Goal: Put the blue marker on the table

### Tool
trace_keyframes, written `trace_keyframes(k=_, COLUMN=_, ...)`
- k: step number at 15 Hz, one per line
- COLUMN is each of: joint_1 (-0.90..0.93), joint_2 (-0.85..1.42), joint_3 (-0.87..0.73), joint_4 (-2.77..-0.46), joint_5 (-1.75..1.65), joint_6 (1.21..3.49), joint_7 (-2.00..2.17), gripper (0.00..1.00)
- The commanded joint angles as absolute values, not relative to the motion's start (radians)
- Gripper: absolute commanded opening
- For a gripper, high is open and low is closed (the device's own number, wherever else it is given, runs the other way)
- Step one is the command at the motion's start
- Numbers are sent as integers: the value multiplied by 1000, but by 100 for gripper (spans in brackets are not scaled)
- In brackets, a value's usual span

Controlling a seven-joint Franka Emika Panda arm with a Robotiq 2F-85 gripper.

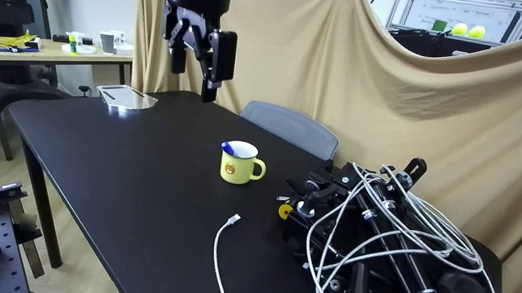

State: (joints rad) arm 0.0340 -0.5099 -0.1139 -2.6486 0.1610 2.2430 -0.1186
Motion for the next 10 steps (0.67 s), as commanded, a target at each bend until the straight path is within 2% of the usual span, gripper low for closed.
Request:
trace_keyframes(k=1, joint_1=24, joint_2=-510, joint_3=-104, joint_4=-2647, joint_5=167, joint_6=2240, joint_7=-123, gripper=100)
trace_keyframes(k=6, joint_1=25, joint_2=-494, joint_3=-108, joint_4=-2636, joint_5=172, joint_6=2234, joint_7=-125, gripper=100)
trace_keyframes(k=10, joint_1=30, joint_2=-370, joint_3=-98, joint_4=-2560, joint_5=163, joint_6=2283, joint_7=-124, gripper=100)
